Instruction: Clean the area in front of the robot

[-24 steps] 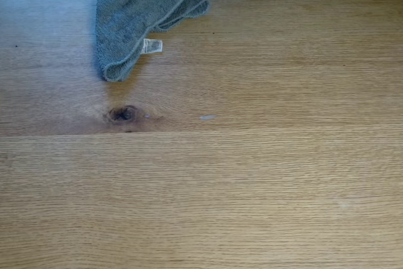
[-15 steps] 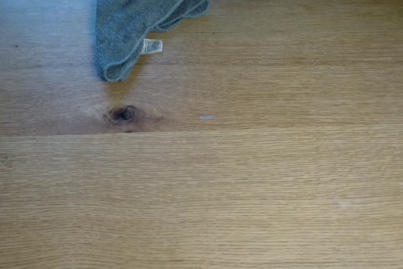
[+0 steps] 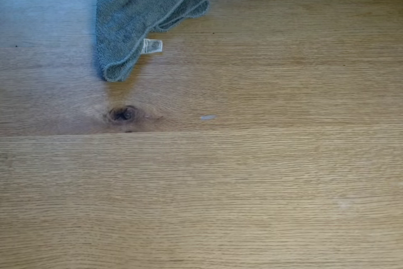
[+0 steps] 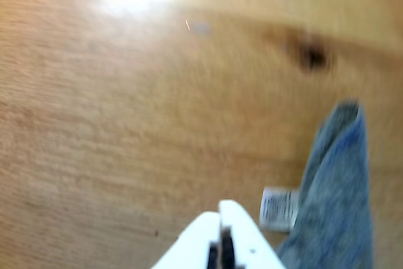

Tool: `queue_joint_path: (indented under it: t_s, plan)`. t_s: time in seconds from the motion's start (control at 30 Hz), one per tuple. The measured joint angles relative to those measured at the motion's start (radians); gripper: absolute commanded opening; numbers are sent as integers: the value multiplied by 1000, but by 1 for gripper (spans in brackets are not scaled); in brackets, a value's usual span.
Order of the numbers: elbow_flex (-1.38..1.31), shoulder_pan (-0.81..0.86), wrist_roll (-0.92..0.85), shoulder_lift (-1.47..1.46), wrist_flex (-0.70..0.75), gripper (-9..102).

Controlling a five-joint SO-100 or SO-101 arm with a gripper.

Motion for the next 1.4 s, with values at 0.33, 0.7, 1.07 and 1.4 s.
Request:
queue_joint_path:
  t_s: [0.33, 0.7, 1.07, 1.4]
  plan:
    - [-212, -133, 61, -359, -81, 0]
    - [-850, 147, 77, -982, -3, 26]
    - [-1026, 681, -135, -1227, 172, 38]
    - [-868, 939, -434, -1591, -295, 40]
